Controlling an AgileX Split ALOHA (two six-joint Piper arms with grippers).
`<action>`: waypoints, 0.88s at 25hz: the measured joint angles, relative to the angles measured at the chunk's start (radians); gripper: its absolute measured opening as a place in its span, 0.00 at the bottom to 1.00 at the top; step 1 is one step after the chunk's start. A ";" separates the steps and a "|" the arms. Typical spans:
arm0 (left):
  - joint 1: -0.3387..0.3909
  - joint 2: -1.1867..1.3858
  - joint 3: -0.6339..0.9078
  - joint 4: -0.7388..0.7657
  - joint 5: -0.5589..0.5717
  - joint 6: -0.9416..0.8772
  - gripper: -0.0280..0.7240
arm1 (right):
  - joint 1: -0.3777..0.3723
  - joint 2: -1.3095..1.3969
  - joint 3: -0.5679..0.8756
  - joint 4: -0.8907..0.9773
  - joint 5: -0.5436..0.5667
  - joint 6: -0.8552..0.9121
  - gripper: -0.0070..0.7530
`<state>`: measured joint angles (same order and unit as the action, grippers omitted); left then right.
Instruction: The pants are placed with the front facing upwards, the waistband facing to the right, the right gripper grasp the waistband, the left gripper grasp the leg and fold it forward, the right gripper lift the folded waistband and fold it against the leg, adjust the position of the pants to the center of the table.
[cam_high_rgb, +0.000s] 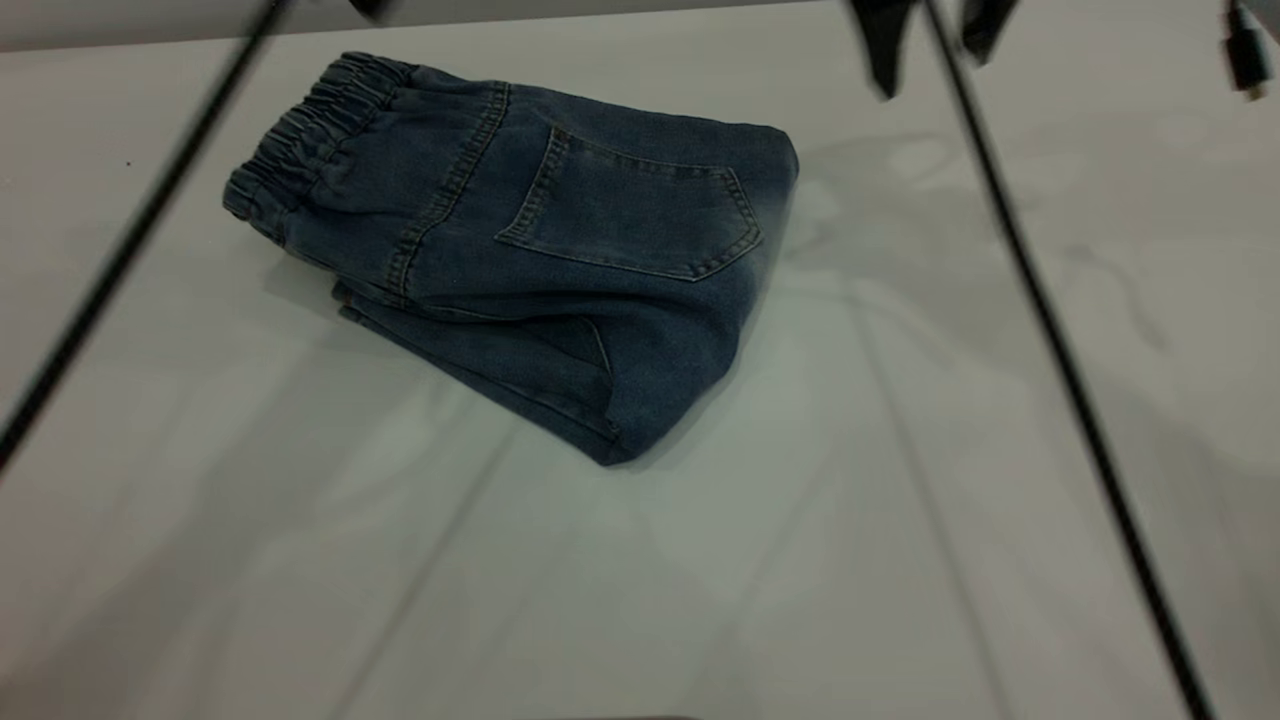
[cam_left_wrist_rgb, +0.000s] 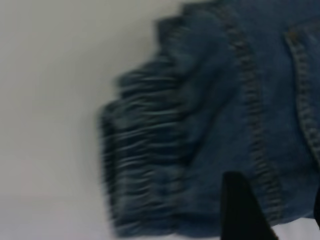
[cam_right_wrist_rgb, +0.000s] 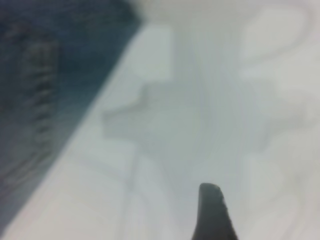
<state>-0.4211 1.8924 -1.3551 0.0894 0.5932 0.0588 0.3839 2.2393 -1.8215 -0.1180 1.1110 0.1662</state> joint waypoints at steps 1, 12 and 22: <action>0.000 0.025 0.000 -0.035 -0.015 0.034 0.47 | -0.018 -0.006 0.000 -0.002 0.000 0.000 0.52; 0.000 0.224 0.000 -0.030 -0.207 0.123 0.67 | -0.064 -0.028 -0.017 0.016 -0.002 -0.004 0.52; 0.000 0.340 -0.001 -0.041 -0.230 0.009 0.68 | -0.064 -0.028 -0.017 0.031 0.011 -0.035 0.52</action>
<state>-0.4211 2.2322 -1.3560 0.0483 0.3627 0.0682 0.3201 2.2118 -1.8386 -0.0867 1.1216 0.1308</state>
